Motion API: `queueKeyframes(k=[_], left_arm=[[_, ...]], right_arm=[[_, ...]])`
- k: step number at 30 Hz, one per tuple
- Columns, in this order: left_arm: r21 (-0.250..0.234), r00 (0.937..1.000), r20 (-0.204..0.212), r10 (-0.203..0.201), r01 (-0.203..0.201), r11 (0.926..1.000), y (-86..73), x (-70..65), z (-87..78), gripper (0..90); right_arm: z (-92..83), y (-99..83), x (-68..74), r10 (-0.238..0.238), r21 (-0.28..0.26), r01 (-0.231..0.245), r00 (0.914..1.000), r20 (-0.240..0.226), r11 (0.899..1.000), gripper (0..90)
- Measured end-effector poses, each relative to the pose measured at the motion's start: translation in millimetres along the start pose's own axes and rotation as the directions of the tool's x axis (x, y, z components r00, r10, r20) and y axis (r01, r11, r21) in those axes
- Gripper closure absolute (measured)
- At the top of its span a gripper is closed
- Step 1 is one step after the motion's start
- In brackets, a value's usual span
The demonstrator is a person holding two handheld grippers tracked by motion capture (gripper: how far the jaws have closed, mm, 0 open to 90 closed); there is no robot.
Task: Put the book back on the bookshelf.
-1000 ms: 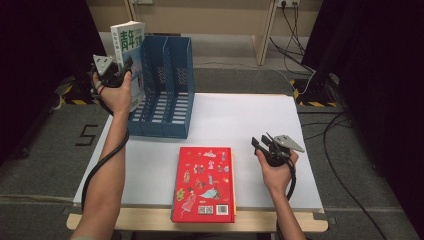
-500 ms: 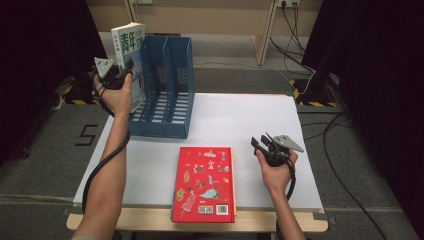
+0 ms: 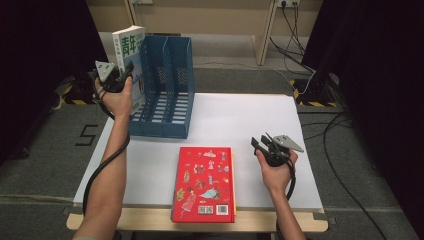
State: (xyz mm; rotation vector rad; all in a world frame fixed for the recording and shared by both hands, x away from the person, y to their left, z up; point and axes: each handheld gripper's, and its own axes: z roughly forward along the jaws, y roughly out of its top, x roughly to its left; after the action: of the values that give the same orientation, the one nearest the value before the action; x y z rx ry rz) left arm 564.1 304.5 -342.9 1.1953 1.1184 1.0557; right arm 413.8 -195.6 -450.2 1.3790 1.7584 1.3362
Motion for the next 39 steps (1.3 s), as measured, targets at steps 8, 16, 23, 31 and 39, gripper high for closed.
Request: queueKeyframes(k=[8,16,23,31,39], left_arm=[[0.001,1.0,-0.005,0.006,-0.006,1.0,-3.0,3.2,-0.6,73.4],[-0.002,0.9999,-0.01,0.01,-0.01,0.9999,-6.0,6.3,-0.8,73.4],[-0.011,0.9999,-0.012,0.001,-0.001,0.9999,-9.3,10.3,0.0,73.4],[-0.024,1.0,-0.004,-0.001,0.001,0.9997,-15.1,12.8,-0.4,73.3],[-0.035,1.0,0.005,-0.007,0.007,0.9994,-22.1,14.3,-1.2,73.3]], right_arm=[[1.2,-0.8,0.6,-0.005,0.004,0.005,1.0,-0.002,1.0,56.4],[0.9,-0.2,0.2,-0.004,0.001,0.004,1.0,0.0,1.0,56.5],[2.1,-1.0,1.1,-0.008,0.003,0.008,1.0,0.001,1.0,56.5],[3.3,-2.1,1.7,-0.012,0.006,0.012,0.9999,-0.002,1.0,56.5],[3.7,-2.8,2.0,-0.013,0.007,0.013,0.9999,-0.001,1.0,56.6]])
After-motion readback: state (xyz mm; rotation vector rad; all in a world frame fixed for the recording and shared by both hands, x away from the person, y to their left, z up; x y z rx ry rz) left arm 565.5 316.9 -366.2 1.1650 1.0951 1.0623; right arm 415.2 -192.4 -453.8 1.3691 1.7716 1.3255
